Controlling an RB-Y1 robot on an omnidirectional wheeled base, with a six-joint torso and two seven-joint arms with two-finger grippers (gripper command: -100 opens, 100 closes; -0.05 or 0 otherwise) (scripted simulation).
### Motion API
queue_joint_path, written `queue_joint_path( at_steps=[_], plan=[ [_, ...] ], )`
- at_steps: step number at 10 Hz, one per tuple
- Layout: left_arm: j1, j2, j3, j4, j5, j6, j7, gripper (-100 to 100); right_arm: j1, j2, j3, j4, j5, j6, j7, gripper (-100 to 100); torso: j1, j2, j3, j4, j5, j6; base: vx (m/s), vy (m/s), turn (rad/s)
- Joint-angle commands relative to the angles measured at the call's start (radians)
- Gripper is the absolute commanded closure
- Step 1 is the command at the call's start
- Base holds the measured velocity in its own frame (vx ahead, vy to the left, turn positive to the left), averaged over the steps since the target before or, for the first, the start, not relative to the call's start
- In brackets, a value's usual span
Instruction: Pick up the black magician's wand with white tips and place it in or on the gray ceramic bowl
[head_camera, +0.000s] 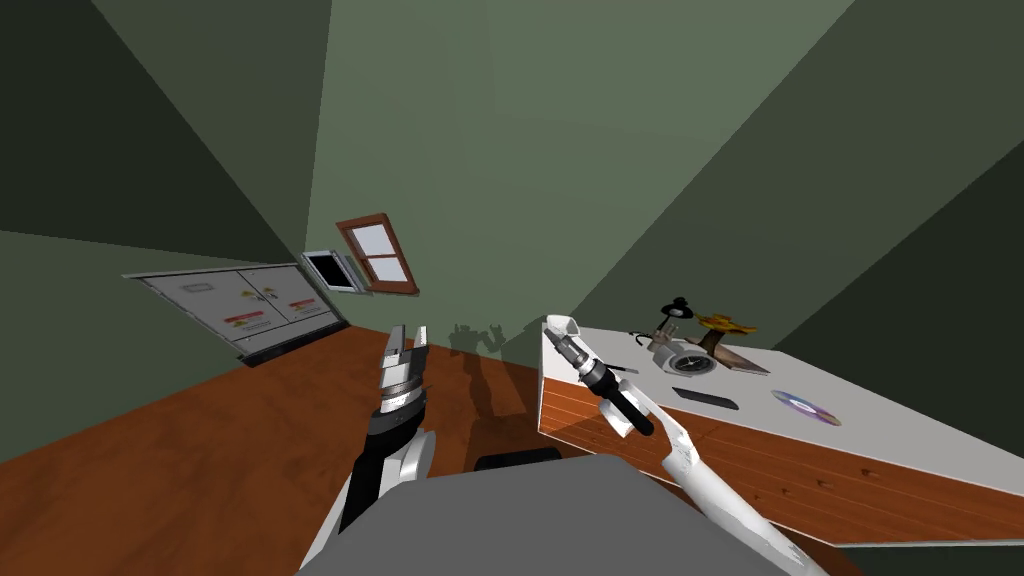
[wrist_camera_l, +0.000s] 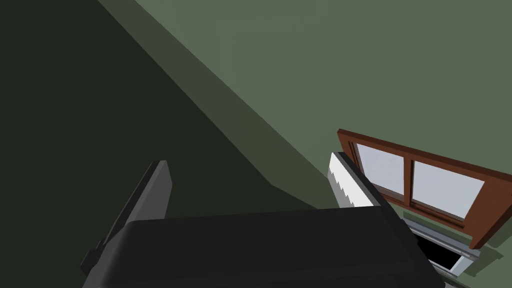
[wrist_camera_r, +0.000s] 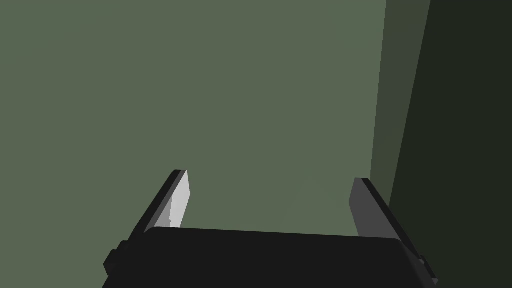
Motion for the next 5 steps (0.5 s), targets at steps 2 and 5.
queue_joint_path(
  at_steps=[2, 5],
  plan=[
    [0.0, 0.0, 0.0, 0.0, 0.0, 0.0, 0.0, 0, -0.014, -0.055, 0.023, 0.063, 0.027, -0.01, 0.02, -100, 0.001, 0.0, 0.0, 0.0, 0.0, 0.0, 0.025, 0.062, 0.107],
    [0.0, 0.0, 0.0, 0.0, 0.0, 0.0, 0.0, 0, -0.039, -0.141, 0.071, 0.145, 0.077, -0.021, 0.055, -100, -0.001, 0.0, 0.0, 0.0, 0.0, 0.0, 0.033, 0.042, 0.122]
  ],
)
